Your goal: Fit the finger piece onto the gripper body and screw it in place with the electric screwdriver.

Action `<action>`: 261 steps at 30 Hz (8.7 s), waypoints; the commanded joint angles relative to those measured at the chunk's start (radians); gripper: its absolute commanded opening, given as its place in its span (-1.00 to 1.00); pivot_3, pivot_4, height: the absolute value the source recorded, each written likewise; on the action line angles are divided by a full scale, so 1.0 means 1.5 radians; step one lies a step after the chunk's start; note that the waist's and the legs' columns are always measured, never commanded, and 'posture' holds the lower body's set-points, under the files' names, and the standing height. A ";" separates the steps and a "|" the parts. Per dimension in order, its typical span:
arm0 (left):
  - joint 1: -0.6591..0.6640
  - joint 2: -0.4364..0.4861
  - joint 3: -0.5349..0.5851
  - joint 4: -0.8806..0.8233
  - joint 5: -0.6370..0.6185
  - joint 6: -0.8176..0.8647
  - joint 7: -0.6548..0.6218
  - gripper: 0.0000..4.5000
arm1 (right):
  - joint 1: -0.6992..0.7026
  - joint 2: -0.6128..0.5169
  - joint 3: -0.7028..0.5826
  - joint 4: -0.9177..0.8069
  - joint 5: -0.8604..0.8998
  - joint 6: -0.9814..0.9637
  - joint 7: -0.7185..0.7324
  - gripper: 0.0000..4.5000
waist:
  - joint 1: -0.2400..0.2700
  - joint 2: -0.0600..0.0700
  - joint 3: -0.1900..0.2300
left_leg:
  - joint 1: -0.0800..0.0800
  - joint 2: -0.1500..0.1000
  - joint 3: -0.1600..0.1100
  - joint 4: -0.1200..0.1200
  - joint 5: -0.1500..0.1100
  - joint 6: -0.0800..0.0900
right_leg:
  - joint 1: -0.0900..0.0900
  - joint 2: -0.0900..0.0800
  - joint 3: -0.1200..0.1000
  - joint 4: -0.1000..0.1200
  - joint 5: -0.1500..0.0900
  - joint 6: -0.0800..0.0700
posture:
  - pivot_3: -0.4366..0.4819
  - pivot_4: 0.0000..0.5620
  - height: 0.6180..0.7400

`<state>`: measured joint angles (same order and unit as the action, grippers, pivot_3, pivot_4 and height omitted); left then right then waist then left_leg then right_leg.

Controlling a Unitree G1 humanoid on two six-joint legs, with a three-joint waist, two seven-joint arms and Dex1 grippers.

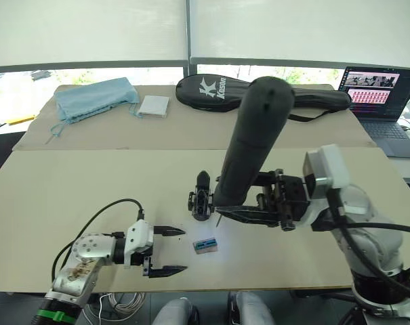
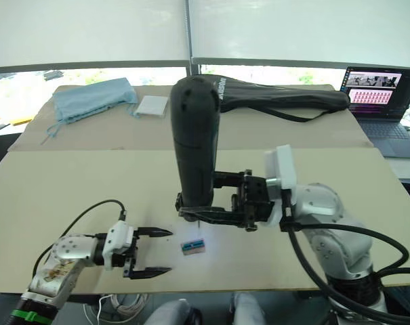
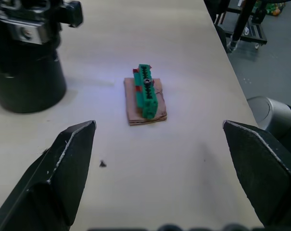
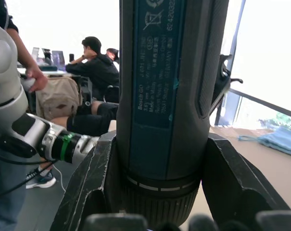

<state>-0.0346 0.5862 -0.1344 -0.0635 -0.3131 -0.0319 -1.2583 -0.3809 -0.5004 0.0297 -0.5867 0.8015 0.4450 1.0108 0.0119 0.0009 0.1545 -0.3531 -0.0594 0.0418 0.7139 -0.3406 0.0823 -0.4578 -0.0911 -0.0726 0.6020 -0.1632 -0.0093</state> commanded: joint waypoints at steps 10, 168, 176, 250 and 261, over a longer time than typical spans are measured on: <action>-0.042 -0.040 -0.068 0.012 0.062 0.012 0.066 0.98 | -0.012 0.026 0.075 0.078 -0.083 -0.108 0.098 -0.15 | 0.001 0.000 0.000 | 0.000 0.000 0.000 0.001 0.000 0.000 | 0.001 0.000 0.000 0.000 0.000 0.000 | -0.05 -0.47 1.00; -0.049 -0.063 -0.112 0.065 0.081 0.007 0.073 0.98 | -0.015 0.047 0.133 0.196 -0.184 -0.136 0.155 -0.15 | 0.008 0.001 -0.002 | 0.001 -0.001 0.000 0.005 0.000 0.001 | 0.002 -0.001 0.000 0.004 0.000 0.001 | -0.05 -0.47 1.00; -0.049 -0.064 -0.113 0.067 0.082 0.005 0.073 0.98 | -0.015 0.046 0.133 0.193 -0.181 -0.134 0.157 -0.15 | 0.008 0.001 -0.002 | 0.001 -0.001 0.000 0.005 0.000 0.001 | 0.002 -0.001 0.000 0.004 0.000 0.001 | -0.05 -0.47 1.00; -0.004 -0.033 0.037 -0.050 -0.124 0.002 0.026 0.98 | -0.097 0.023 0.048 0.122 -0.041 -0.037 0.104 -0.15 | 0.000 -0.001 -0.001 | 0.000 0.000 0.000 0.004 0.000 0.001 | 0.000 -0.001 0.000 0.003 0.000 0.001 | -0.05 -0.47 1.00; 0.008 0.010 0.102 -0.117 -0.180 0.057 0.030 0.98 | -0.139 -0.001 0.011 0.083 0.023 0.018 0.072 -0.15 | 0.000 -0.001 -0.001 | 0.000 -0.001 0.000 0.004 0.000 0.001 | 0.000 -0.001 0.000 0.003 0.000 0.001 | -0.05 -0.47 1.00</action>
<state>-0.0246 0.5929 -0.0050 -0.2015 -0.5547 0.0508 -1.2107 -0.5550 -0.4984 0.0938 -0.4115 0.7921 0.4680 1.1275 0.0116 -0.0005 0.1538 -0.3532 -0.0602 0.0416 0.7204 -0.3413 0.0840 -0.4573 -0.0920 -0.0725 0.6066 -0.1629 -0.0085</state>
